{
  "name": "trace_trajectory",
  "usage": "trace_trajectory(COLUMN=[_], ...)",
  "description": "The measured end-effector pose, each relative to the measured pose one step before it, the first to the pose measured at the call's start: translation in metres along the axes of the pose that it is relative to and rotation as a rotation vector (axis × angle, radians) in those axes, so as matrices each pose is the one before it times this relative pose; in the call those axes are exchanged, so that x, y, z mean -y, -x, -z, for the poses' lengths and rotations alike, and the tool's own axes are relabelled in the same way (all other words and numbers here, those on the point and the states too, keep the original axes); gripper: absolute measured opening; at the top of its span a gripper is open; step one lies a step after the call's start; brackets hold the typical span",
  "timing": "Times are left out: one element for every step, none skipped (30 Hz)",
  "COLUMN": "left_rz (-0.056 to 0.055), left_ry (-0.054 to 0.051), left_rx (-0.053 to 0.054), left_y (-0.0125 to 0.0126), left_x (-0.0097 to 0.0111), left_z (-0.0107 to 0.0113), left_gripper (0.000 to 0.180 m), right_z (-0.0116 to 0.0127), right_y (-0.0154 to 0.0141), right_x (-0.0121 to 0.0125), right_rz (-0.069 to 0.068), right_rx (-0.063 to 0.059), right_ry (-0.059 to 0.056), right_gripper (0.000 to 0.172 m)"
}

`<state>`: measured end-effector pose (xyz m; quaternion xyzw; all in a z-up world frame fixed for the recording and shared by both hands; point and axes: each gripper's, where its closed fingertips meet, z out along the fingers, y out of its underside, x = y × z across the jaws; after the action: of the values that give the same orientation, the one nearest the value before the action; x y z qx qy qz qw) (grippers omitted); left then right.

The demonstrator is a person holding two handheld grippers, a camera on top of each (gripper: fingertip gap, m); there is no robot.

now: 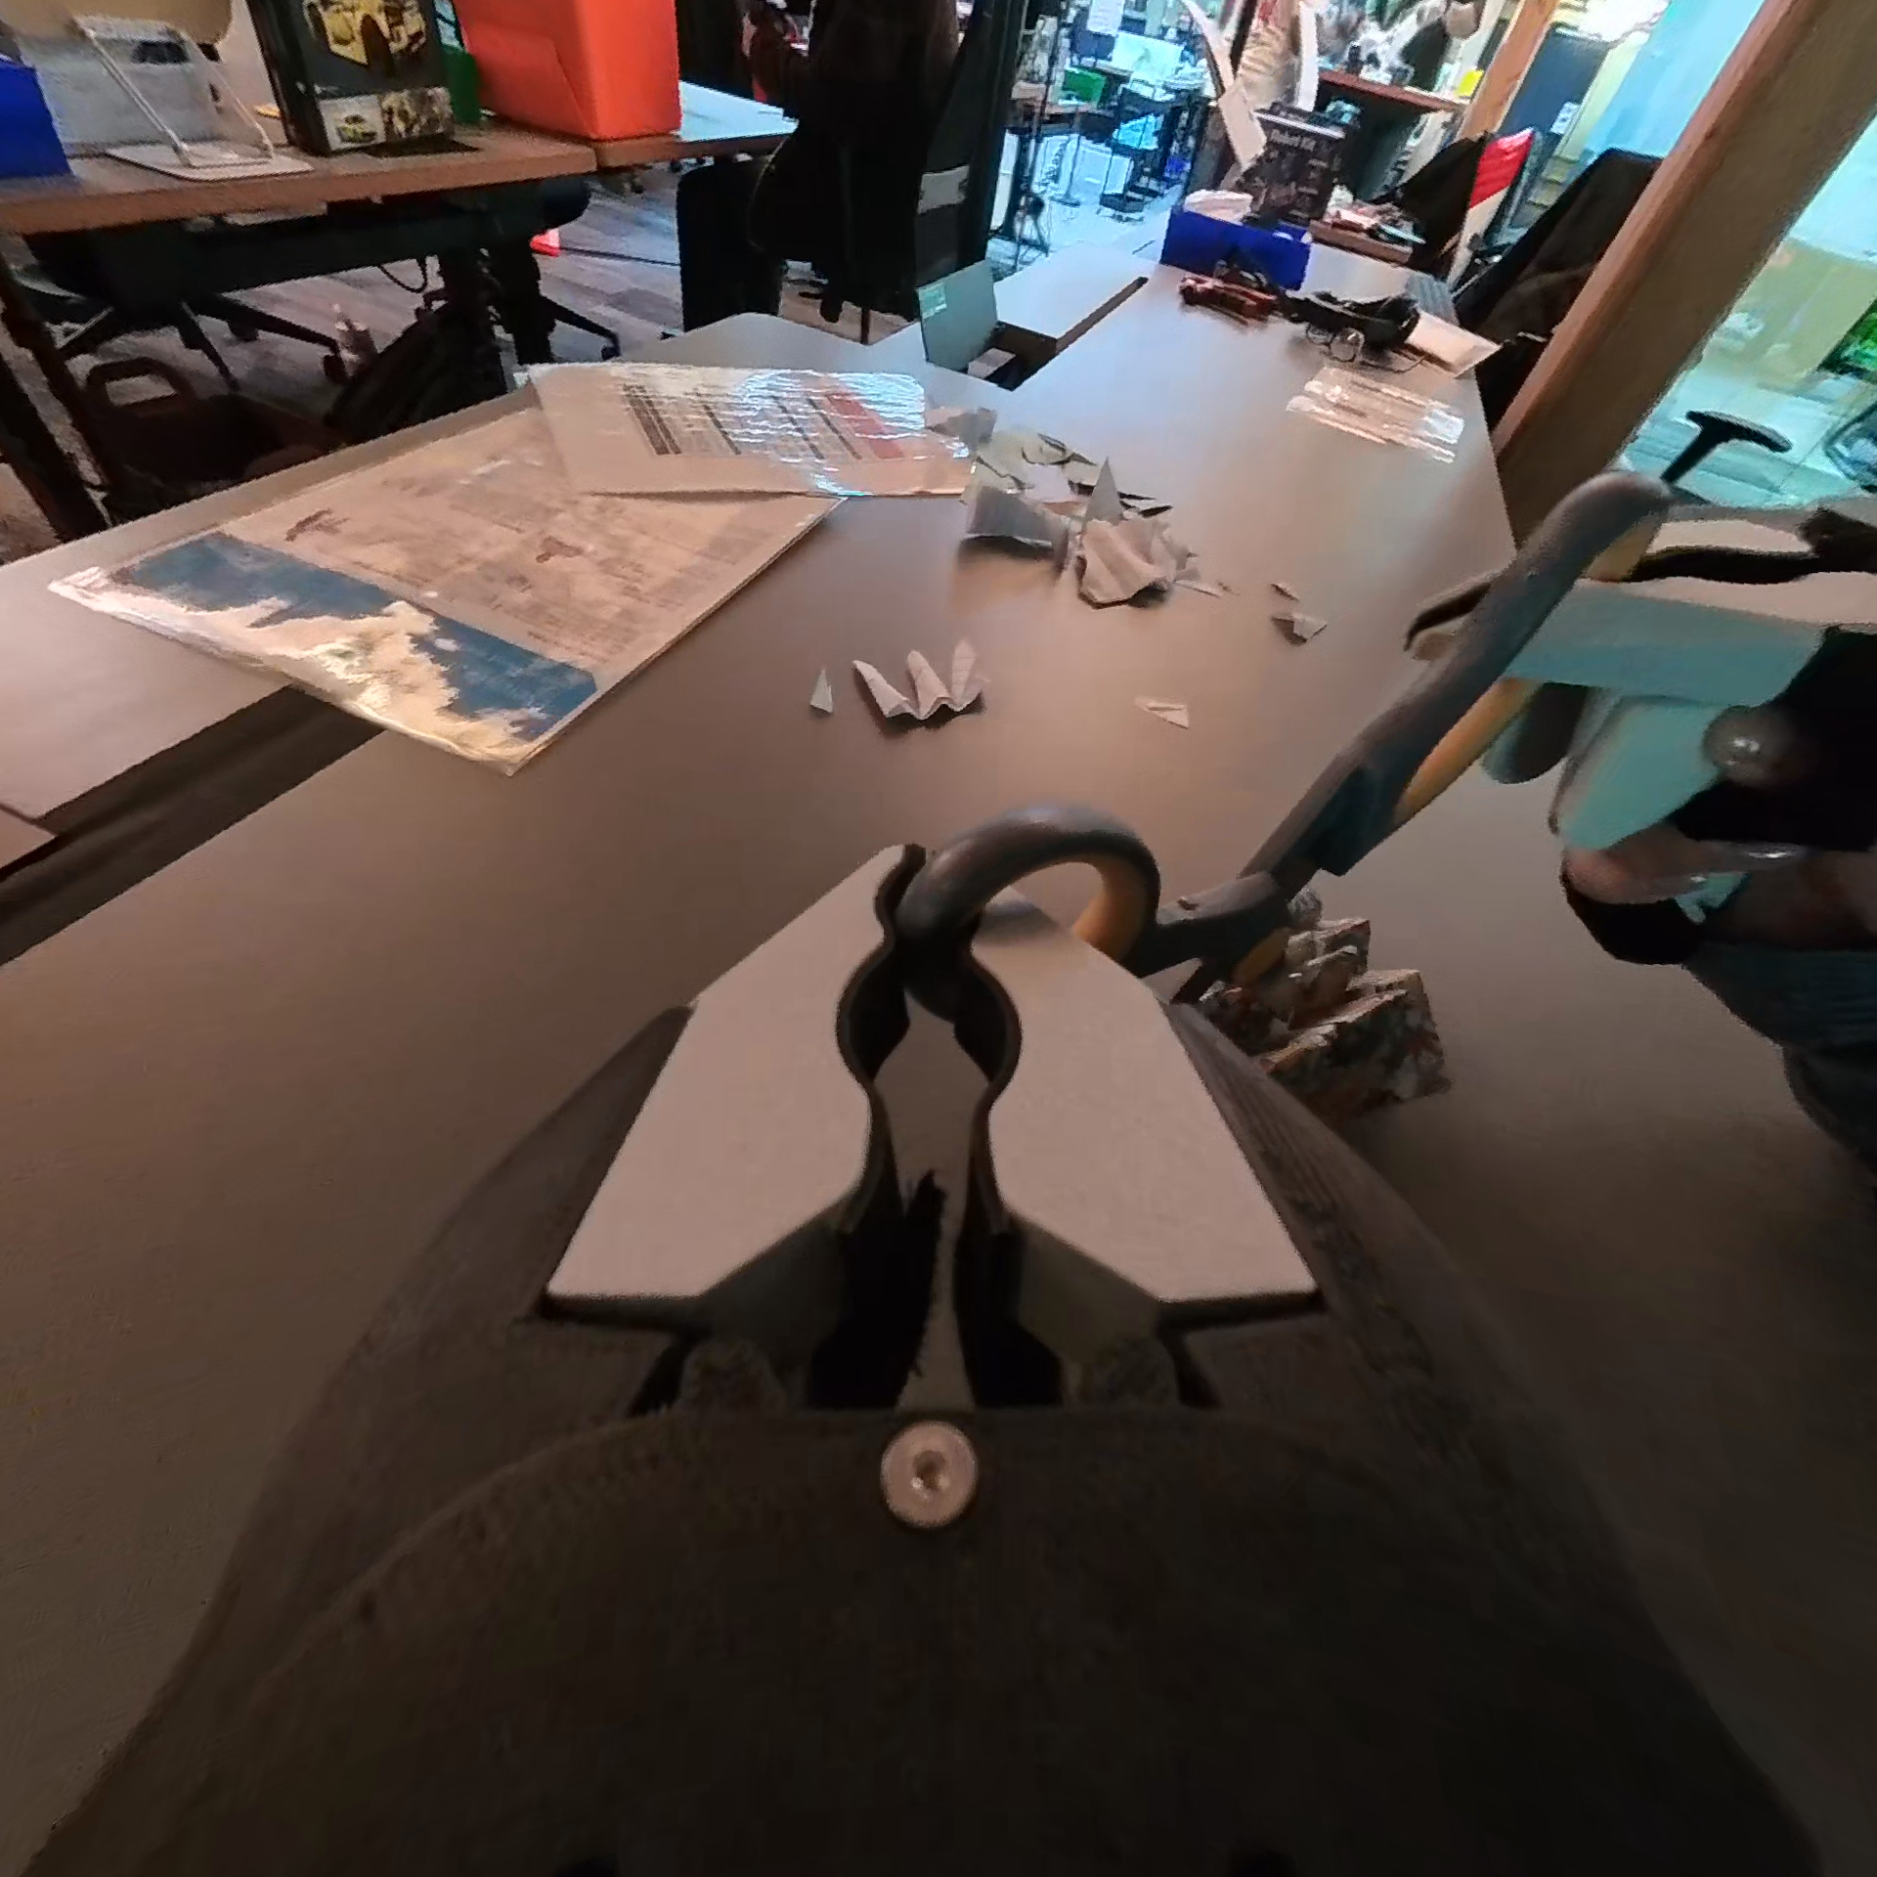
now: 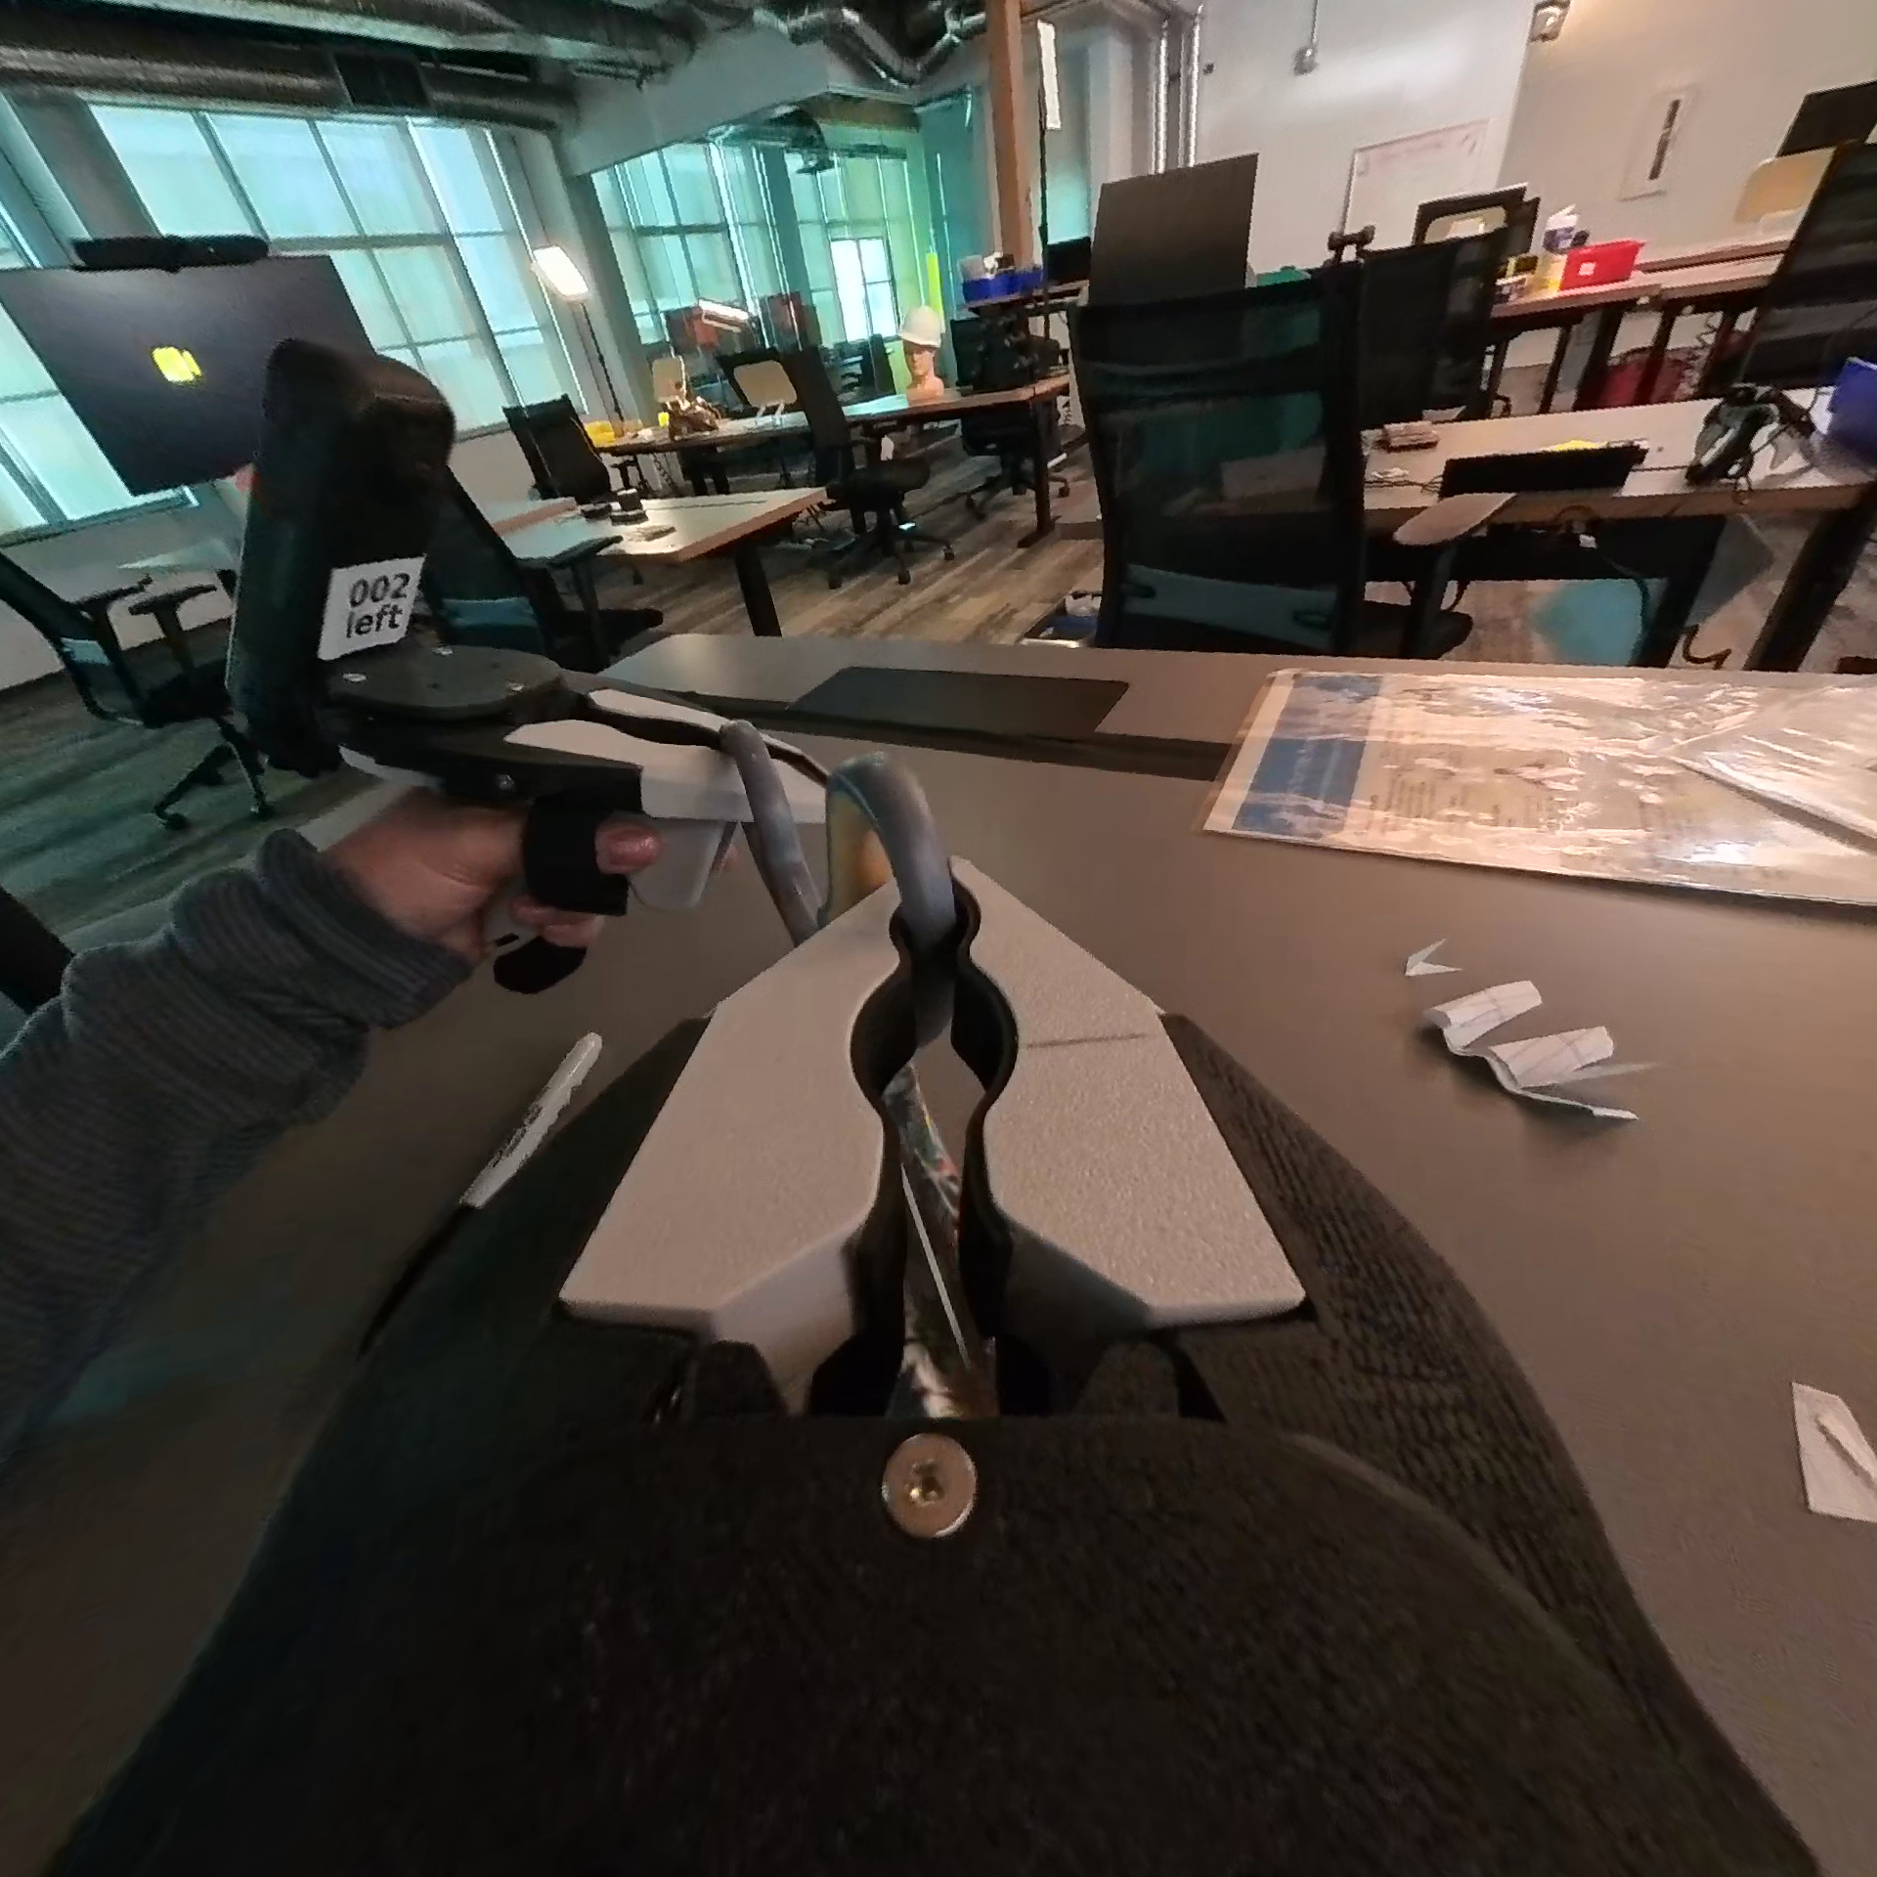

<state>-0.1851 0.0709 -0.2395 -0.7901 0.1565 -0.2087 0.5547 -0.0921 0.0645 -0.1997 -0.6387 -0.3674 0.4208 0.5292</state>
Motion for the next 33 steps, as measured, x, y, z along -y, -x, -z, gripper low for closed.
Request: trace_trajectory(left_rz=[-0.0046,-0.0052,-0.0044,-0.005,-0.0061,-0.0073,-0.0072,-0.0083,-0.0093,-0.0084,-0.0089,-0.0099,-0.0089,-0.0079,-0.0069,-0.0077,-0.0083,-0.007,-0.0059,-0.0036,-0.0008,-0.0001,-0.0029,-0.0054,-0.0072,-0.0083,-0.0107,-0.0134,-0.0186,-0.0199,-0.0158,-0.014,-0.0113], left_ry=[0.0011,-0.0014,-0.002,-0.0009,-0.0019,-0.0025,-0.0019,-0.003,-0.0037,-0.0023,-0.0025,-0.0024,-0.0023,-0.0034,-0.0037,-0.0005,0.0047,0.0014,-0.0018,-0.0033,-0.0045,-0.0035,-0.0025,0.0008,0.0025,0.0033,0.0043,0.0022,0.0001,0.0007,-0.0012,-0.0124,-0.0158], left_rx=[-0.0041,-0.0062,-0.0083,-0.0087,-0.009,-0.009,-0.0066,-0.0059,-0.0074,-0.0076,-0.0062,-0.0053,-0.0054,-0.0057,-0.0063,-0.0049,-0.0009,0.0024,0.0016,-0.001,-0.0036,-0.0046,-0.0035,-0.0037,-0.0025,-0.0008,-0.0016,-0.0046,-0.0054,0.0014,0.0077,-0.0035,-0.0152], left_y=[-0.00212,-0.00263,-0.00298,-0.00311,-0.00344,-0.00366,-0.00351,-0.00354,-0.00385,-0.00392,-0.00366,-0.00357,-0.00353,-0.00355,-0.00354,-0.00336,-0.00269,-0.00179,-0.00143,-0.00161,-0.00186,-0.00213,-0.00239,-0.00293,-0.00318,-0.00315,-0.00352,-0.00429,-0.0048,-0.00392,-0.00229,-0.003,-0.00387], left_x=[0.00088,0.00133,0.00144,0.00141,0.0016,0.00188,0.002,0.00232,0.00248,0.00231,0.00243,0.00242,0.00224,0.00241,0.00249,0.00191,0.00102,0.00148,0.00168,0.00191,0.00224,0.00231,0.00235,0.00215,0.00201,0.00159,0.00133,0.00155,0.00177,0.00174,0.00198,0.003,0.00313], left_z=[-0.00084,-0.00077,-0.00083,-0.00092,-0.00098,-0.00108,-0.00112,-0.00106,-0.00101,-0.00094,-0.00083,-0.00083,-0.00083,-0.00087,-0.00094,-0.00099,-0.00107,-0.00064,-0.00012,0.00018,0.00038,0.00042,0.00045,0.00032,0.0,-0.00028,-0.00049,-0.0006,-0.00028,-0.00004,0.00067,0.00165,0.00202], left_gripper=[0.0,0.0,0.0,0.0,0.0,0.0,0.0,0.0,0.0,0.0,0.0,0.0,0.0,0.0,0.0,0.0,0.0,0.0,0.0,0.0,0.0,0.0,0.0,0.0,0.0,0.0,0.0,0.0,0.0,0.0,0.0,0.0,0.0], right_z=[0.00062,0.00078,0.00079,0.00086,0.00093,0.00102,0.00088,0.00085,0.00076,0.00068,0.00056,0.00059,0.00047,0.00048,0.00033,0.00042,0.00053,0.00082,0.0012,0.00124,0.00152,0.00179,0.00211,0.00265,0.00309,0.00368,0.0042,0.00469,0.0052,0.00609,0.00697,0.0077,0.0079], right_y=[-0.00099,-0.00104,-0.00109,-0.0012,-0.00107,-0.00098,-0.00082,-0.00053,-0.00044,-0.00014,-0.00001,0.00019,0.00031,0.00025,0.00031,0.00032,-0.00007,-0.0002,-0.00004,0.00024,0.00043,0.00065,0.00092,0.00094,0.00086,0.001,0.00108,0.00116,0.00092,-0.00013,-0.00057,-0.00008,-0.00003], right_x=[0.00103,0.00096,0.00112,0.00107,0.00113,0.00117,0.00113,0.00121,0.00097,0.00092,0.0007,0.00071,0.00045,0.00044,0.00028,0.0002,0.00029,0.00059,0.00105,0.0013,0.00164,0.0021,0.00246,0.00278,0.00255,0.00214,0.00146,0.00128,0.00131,0.00179,0.00263,0.00339,0.00337], right_rz=[-0.001,-0.0011,-0.0028,-0.0048,-0.0055,-0.0048,-0.0033,-0.0015,-0.0005,-0.0006,-0.0013,-0.0018,-0.0009,-0.0004,-0.0016,-0.0028,-0.0026,-0.0029,-0.0048,-0.005,-0.002,0.0025,0.0076,0.0126,0.0148,0.0145,0.0122,0.0107,0.0126,0.0113,0.0078,0.0059,0.0015], right_rx=[-0.0014,-0.0012,-0.0009,-0.0001,0.0008,0.0003,-0.0001,0.0002,0.0003,0.001,0.0022,0.0027,0.0025,0.0023,0.0027,0.0025,0.001,0.0009,0.0026,0.004,0.0037,0.0026,0.0022,0.0022,0.0031,0.0056,0.0087,0.0113,0.0118,0.0083,0.0094,0.0171,0.019], right_ry=[-0.0048,-0.005,-0.0052,-0.0051,-0.0054,-0.0052,-0.0044,-0.0039,-0.003,-0.002,-0.0018,-0.0019,-0.0018,-0.0017,-0.0019,-0.002,-0.0024,-0.0037,-0.0045,-0.0041,-0.0036,-0.0027,-0.0011,0.0005,0.0023,0.0041,0.0044,0.0024,-0.0014,-0.005,-0.0094,-0.0153,-0.0145], right_gripper=[0.0,0.0,0.0,0.0,0.0,0.0,0.0,0.0,0.0,0.0,0.0,0.0,0.0,0.0,0.0,0.0,0.0,0.0,0.0,0.0,0.0,0.0,0.0,0.0,0.0,0.0,0.0,0.0,0.0,0.0,0.0,0.0,0.0])
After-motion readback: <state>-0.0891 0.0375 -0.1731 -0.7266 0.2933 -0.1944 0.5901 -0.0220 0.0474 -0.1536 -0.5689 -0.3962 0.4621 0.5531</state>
